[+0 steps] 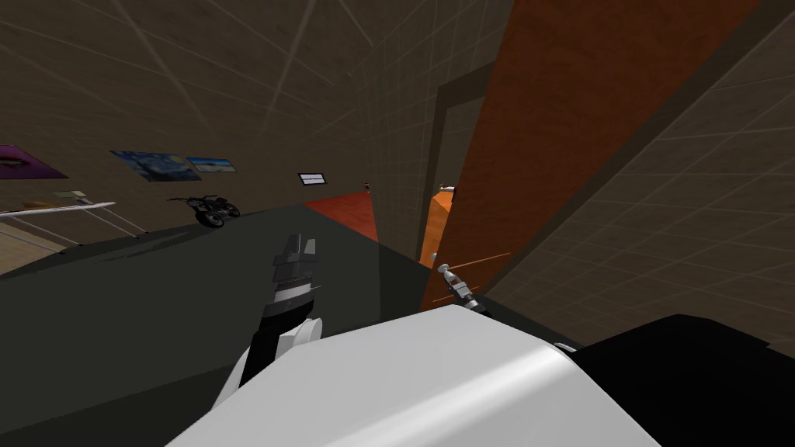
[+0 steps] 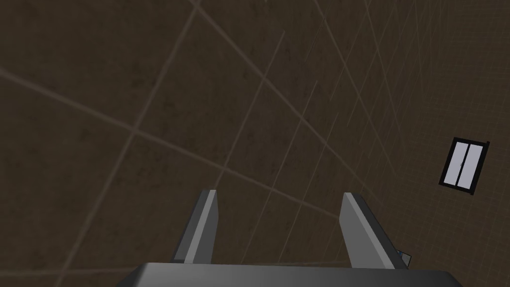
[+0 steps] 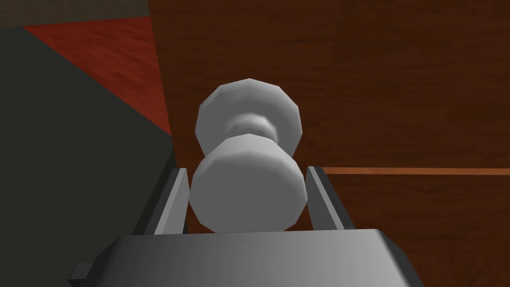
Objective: Pull the door open
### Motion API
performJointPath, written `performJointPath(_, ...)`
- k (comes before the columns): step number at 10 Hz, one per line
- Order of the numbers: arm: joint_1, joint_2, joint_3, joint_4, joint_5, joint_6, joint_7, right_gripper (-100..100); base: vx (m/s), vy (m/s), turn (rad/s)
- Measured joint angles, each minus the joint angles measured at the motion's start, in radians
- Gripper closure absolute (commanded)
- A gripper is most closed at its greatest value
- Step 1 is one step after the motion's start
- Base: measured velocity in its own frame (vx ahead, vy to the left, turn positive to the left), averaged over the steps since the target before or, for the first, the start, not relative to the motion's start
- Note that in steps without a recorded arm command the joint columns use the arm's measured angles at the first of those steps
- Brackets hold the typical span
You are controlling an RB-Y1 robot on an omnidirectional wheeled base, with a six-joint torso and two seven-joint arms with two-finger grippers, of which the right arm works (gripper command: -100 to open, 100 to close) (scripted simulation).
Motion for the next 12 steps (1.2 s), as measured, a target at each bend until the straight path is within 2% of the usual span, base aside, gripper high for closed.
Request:
performJointPath(2,-0.003,-0.003,0.006,0.018,0.005,-0.025,-0.011,100,-0.188,-0.071,0.151)
performJointPath(5,0.01,-0.012,0.02,0.025,0.015,-0.052,-0.026,100,-0.212,-0.094,0.158)
performJointPath(8,0.01,-0.016,0.032,0.056,0.025,-0.089,-0.044,100,-0.149,-0.051,0.074)
performJointPath(12,0.005,-0.017,0.039,0.07,0.029,-0.103,-0.053,100,-0.174,-0.065,0.148)
